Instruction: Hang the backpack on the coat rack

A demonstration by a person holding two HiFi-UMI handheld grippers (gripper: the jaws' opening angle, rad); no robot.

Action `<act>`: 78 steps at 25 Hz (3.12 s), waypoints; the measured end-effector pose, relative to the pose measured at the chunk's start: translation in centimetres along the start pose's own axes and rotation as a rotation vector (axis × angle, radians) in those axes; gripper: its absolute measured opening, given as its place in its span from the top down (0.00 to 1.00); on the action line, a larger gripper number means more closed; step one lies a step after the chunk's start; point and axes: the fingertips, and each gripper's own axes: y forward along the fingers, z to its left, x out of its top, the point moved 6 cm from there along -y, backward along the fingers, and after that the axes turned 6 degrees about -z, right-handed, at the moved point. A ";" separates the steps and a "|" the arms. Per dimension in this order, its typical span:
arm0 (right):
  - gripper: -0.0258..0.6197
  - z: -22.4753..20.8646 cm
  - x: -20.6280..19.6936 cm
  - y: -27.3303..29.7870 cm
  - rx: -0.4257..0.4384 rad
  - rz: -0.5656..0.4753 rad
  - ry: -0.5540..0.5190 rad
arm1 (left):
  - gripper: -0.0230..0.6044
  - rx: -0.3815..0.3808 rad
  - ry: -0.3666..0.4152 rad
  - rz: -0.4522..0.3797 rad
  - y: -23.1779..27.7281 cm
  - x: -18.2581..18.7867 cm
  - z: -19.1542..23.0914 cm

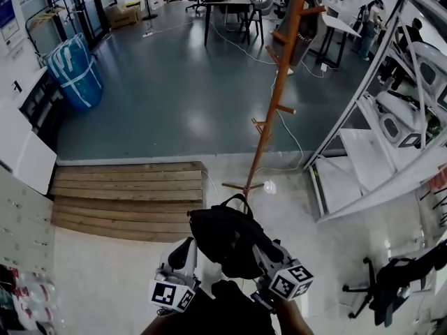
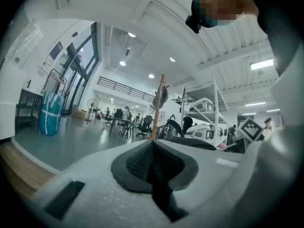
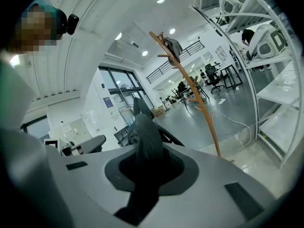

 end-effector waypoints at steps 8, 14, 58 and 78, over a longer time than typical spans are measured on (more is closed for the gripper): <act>0.87 -2.5 1.2 3.4 -0.016 0.003 0.021 | 0.93 0.015 0.002 -0.006 2.8 0.0 1.3; 0.87 -2.7 1.6 5.7 -0.052 -0.001 0.023 | 0.93 -0.024 -0.014 0.002 5.5 0.1 3.4; 0.87 -8.3 5.5 22.0 -0.303 -0.186 0.150 | 0.93 -0.424 -0.070 0.098 27.2 -0.4 15.9; 0.87 -16.9 6.7 25.3 -0.298 -0.166 0.200 | 0.93 -0.427 -0.079 0.153 35.1 -3.5 14.3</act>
